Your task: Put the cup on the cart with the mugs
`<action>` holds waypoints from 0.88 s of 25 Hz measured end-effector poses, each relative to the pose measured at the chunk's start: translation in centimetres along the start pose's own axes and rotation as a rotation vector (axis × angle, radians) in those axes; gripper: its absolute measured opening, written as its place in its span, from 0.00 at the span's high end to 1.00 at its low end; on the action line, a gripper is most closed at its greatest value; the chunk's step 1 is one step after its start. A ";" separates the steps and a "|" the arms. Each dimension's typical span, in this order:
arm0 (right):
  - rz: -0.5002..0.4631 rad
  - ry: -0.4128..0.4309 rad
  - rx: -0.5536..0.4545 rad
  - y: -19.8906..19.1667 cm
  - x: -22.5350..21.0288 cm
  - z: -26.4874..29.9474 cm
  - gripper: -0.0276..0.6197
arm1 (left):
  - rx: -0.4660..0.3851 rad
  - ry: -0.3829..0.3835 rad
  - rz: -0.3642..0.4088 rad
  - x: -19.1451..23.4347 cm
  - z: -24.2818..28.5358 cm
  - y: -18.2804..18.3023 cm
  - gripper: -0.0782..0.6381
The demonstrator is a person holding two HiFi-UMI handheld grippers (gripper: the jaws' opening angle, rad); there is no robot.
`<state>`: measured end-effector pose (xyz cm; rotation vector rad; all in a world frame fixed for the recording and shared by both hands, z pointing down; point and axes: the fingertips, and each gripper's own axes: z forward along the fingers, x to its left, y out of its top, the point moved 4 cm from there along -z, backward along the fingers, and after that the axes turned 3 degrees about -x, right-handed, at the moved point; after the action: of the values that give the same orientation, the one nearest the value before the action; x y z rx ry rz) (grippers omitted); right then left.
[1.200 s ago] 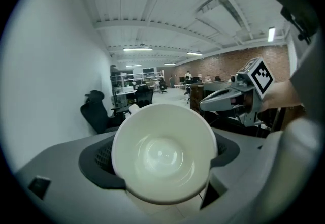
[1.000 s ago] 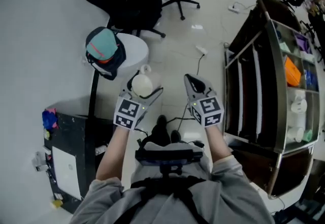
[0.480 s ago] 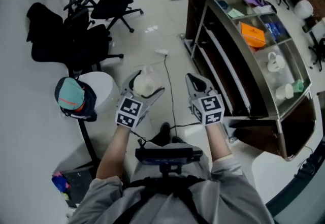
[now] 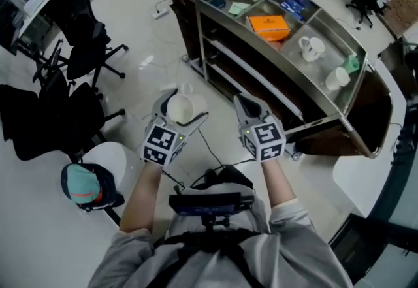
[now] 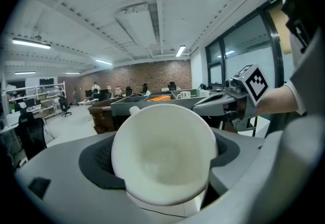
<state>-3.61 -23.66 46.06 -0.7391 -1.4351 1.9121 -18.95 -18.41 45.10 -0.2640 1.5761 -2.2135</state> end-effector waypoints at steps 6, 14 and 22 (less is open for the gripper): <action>0.016 -0.142 -0.020 0.1 -3.3 -3.4 0.95 | -0.018 -0.161 0.060 -2.5 4.3 2.4 0.25; 0.027 -0.275 -0.032 1.2 -7.9 -8.3 0.95 | -0.032 -0.341 0.113 -7.4 9.4 6.1 0.25; 0.036 -0.324 -0.075 3.3 -14.2 -11.1 0.95 | -0.038 -0.446 0.189 -11.8 15.4 11.8 0.25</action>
<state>13.37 -28.42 41.02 -0.5060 -1.7060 2.0862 0.06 -29.86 40.33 -0.5533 1.3364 -1.8245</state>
